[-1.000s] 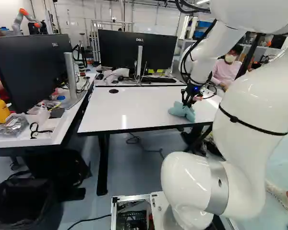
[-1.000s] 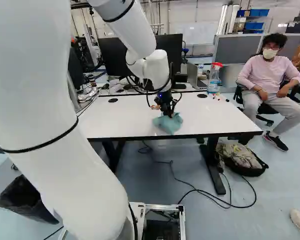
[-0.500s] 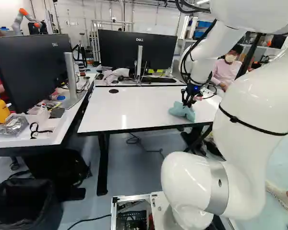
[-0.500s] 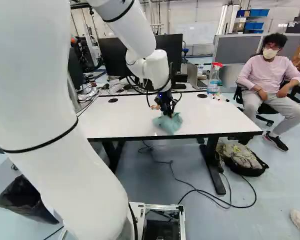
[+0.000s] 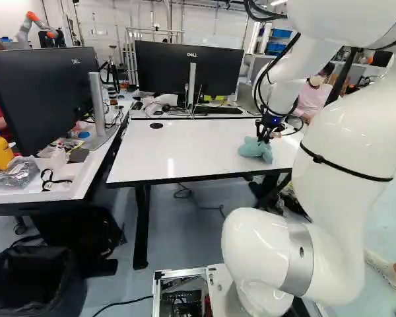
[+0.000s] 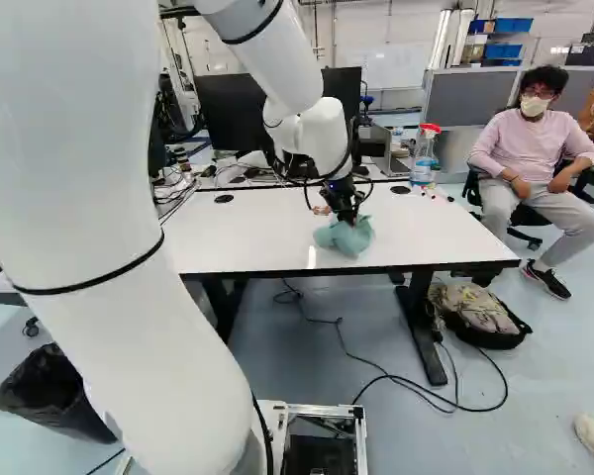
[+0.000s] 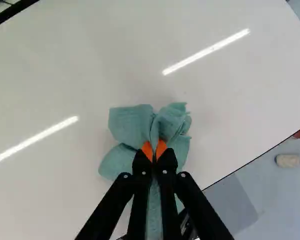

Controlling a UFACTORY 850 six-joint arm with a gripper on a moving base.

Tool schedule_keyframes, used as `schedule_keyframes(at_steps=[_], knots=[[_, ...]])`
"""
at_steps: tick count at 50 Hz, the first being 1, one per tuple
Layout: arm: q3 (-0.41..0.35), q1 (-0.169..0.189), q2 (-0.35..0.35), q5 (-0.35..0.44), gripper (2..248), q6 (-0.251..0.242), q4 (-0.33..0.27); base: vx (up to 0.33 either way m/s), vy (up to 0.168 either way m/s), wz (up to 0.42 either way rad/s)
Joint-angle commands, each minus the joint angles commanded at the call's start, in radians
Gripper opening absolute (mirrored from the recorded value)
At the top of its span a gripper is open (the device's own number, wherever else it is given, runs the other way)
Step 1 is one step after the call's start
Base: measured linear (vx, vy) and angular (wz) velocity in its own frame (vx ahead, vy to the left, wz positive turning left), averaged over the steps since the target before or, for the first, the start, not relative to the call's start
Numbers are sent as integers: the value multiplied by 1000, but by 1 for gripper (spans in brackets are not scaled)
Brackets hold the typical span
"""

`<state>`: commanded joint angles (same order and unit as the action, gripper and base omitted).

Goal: Clean the table with the green towel

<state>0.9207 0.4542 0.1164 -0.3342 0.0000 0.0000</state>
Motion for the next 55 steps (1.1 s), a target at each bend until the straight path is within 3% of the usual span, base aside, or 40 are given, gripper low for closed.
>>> schedule_keyframes(at_steps=[37,55], knots=[[181,71,181,151,29,0,0,0,0,0],[190,72,204,196,29,0,0,0,0,0]])
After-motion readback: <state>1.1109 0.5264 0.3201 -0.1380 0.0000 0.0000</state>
